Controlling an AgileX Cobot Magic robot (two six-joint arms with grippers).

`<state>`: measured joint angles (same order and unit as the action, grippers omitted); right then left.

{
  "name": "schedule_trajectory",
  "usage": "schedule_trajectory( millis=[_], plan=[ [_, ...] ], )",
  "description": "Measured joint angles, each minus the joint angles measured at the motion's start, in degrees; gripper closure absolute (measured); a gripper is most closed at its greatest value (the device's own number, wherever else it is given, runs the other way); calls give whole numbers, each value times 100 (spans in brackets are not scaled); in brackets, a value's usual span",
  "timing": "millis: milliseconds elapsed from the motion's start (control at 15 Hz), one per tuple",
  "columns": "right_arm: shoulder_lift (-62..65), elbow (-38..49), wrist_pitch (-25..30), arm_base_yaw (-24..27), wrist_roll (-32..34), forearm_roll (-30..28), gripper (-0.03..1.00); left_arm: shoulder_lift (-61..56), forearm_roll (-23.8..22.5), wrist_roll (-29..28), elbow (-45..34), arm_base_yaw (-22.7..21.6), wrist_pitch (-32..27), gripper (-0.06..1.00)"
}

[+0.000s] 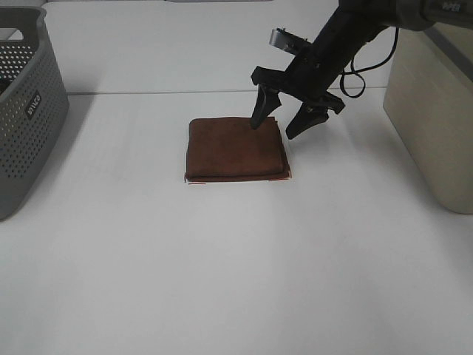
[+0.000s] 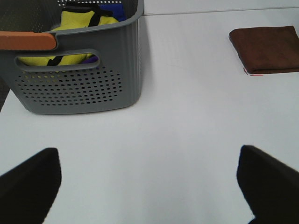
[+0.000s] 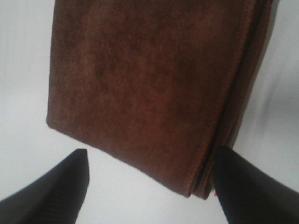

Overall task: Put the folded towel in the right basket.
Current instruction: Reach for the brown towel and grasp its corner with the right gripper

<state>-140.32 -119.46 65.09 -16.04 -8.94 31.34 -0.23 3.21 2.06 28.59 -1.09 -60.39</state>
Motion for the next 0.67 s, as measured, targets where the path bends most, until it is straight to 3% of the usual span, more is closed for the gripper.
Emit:
schedule_trajectory(
  millis=[467,667],
  plan=[
    [-871,-659,-46,269,-286,97,26,0,0,0,0,0,0,-3],
    [-1031,-728,-103,269,-579,636,27,0,0,0,0,0,0,-3]
  ],
)
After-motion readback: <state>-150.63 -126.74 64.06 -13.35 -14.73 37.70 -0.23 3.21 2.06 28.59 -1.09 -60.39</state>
